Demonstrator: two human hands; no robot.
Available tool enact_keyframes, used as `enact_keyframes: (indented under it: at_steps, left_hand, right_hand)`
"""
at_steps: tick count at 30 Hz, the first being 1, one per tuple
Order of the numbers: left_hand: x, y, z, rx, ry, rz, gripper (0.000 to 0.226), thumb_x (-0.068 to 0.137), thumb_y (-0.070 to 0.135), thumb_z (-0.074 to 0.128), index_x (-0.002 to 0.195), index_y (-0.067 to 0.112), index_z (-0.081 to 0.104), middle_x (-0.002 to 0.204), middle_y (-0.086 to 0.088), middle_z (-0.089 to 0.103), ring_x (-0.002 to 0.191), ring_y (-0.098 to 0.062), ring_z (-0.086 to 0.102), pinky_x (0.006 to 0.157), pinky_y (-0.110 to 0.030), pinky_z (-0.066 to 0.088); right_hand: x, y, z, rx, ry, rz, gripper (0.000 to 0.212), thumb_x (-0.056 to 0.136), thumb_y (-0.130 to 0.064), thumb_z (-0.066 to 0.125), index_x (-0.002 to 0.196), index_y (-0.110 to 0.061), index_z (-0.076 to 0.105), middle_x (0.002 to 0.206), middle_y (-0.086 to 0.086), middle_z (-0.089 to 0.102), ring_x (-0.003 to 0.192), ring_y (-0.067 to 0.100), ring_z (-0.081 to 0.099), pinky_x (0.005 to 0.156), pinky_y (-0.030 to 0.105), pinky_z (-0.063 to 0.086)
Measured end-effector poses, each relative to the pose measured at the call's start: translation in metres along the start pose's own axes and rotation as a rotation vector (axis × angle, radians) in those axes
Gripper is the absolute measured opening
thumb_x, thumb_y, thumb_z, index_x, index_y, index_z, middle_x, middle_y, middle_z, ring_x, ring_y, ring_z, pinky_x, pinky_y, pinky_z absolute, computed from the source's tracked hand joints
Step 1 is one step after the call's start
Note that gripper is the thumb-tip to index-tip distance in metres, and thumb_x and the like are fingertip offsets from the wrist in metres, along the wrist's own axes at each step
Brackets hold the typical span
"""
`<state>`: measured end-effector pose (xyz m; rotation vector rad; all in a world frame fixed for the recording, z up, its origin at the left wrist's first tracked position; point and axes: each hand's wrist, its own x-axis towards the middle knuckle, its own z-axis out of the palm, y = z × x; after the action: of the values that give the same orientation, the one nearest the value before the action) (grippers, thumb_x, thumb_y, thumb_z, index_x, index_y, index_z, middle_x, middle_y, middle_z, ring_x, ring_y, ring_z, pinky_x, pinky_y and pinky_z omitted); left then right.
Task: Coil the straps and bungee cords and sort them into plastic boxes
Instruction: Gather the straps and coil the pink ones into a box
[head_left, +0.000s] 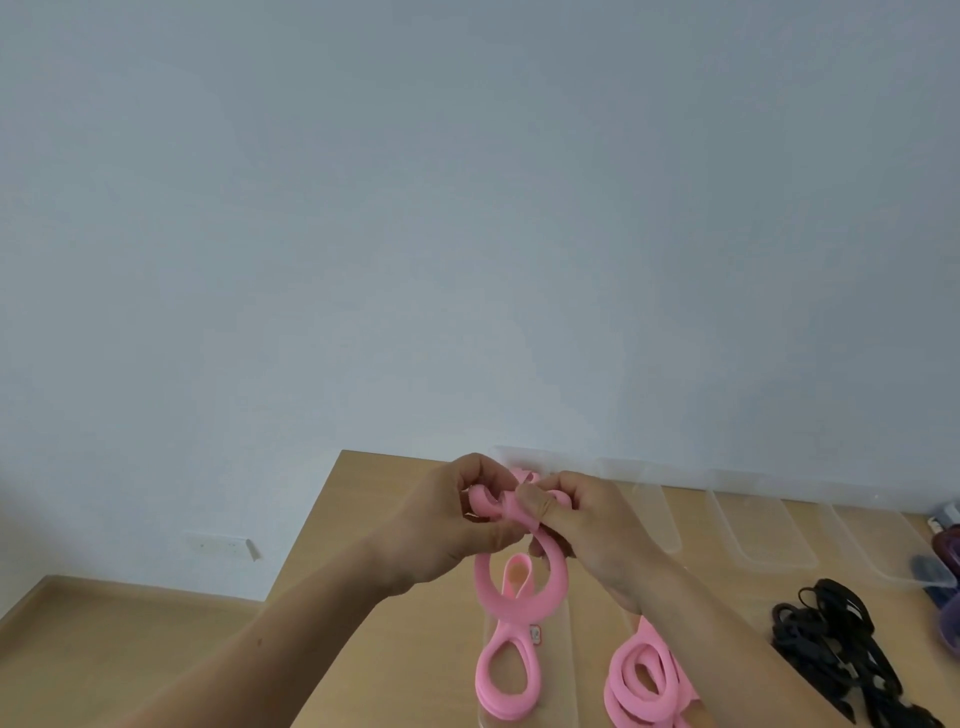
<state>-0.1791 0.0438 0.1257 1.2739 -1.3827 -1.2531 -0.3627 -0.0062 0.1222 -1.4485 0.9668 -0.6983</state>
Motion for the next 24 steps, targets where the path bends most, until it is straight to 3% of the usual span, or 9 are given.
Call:
enact_keyframes:
  at_steps: [4, 7, 10, 14, 19, 24]
  left_hand:
    - [0.000, 0.002, -0.004, 0.047, -0.054, -0.088, 0.039, 0.076, 0.008, 0.079, 0.111, 0.012, 0.061, 0.103, -0.008, 0.070, 0.084, -0.013, 0.067, 0.077, -0.029, 0.057]
    - [0.000, 0.003, -0.006, 0.003, -0.142, -0.156, 0.026, 0.084, 0.012, 0.074, 0.108, 0.009, 0.067, 0.105, -0.016, 0.071, 0.085, -0.020, 0.071, 0.079, -0.035, 0.059]
    - [0.000, 0.004, -0.010, -0.133, -0.217, -0.238, 0.020, 0.083, 0.017, 0.069, 0.102, 0.015, 0.073, 0.104, -0.012, 0.071, 0.084, -0.025, 0.071, 0.075, -0.034, 0.057]
    - [0.002, 0.003, -0.014, -0.299, -0.263, -0.325, 0.041, 0.083, 0.029, 0.058, 0.115, 0.006, 0.068, 0.103, -0.013, 0.067, 0.083, -0.031, 0.066, 0.068, -0.040, 0.057]
    - [0.005, -0.001, -0.008, -0.286, -0.145, -0.258, 0.038, 0.083, 0.023, 0.071, 0.113, 0.002, 0.060, 0.091, -0.010, 0.070, 0.071, -0.022, 0.065, 0.061, -0.033, 0.054]
    - [0.006, -0.006, -0.008, -0.250, -0.038, -0.163, 0.036, 0.080, 0.011, 0.076, 0.111, 0.002, 0.062, 0.098, -0.017, 0.067, 0.076, -0.027, 0.067, 0.062, -0.030, 0.053]
  right_hand:
    - [-0.001, 0.000, 0.003, 0.040, 0.031, -0.057, 0.031, 0.062, -0.046, 0.081, 0.080, -0.021, 0.075, 0.071, 0.003, 0.071, 0.056, 0.017, 0.064, 0.054, 0.027, 0.053]
    - [-0.001, 0.002, 0.006, 0.043, 0.078, -0.086, 0.030, 0.068, -0.033, 0.085, 0.089, -0.015, 0.073, 0.073, 0.001, 0.071, 0.055, 0.015, 0.064, 0.054, 0.026, 0.053]
    - [-0.002, 0.005, 0.006, 0.009, 0.080, -0.120, 0.025, 0.074, -0.018, 0.085, 0.095, -0.016, 0.070, 0.071, 0.000, 0.070, 0.051, 0.015, 0.059, 0.052, 0.027, 0.052]
    - [-0.002, 0.009, 0.007, 0.012, 0.077, -0.170, 0.030, 0.072, -0.014, 0.087, 0.095, -0.022, 0.069, 0.078, -0.003, 0.072, 0.058, 0.014, 0.066, 0.056, 0.022, 0.053]
    - [0.000, 0.013, 0.007, -0.123, 0.070, -0.200, 0.035, 0.069, -0.022, 0.088, 0.090, -0.039, 0.066, 0.093, -0.001, 0.069, 0.085, 0.025, 0.068, 0.074, 0.037, 0.060]
    - [-0.001, 0.009, 0.002, -0.094, 0.031, -0.175, 0.030, 0.068, -0.025, 0.080, 0.094, -0.034, 0.067, 0.092, -0.003, 0.071, 0.085, 0.017, 0.068, 0.073, 0.030, 0.058]
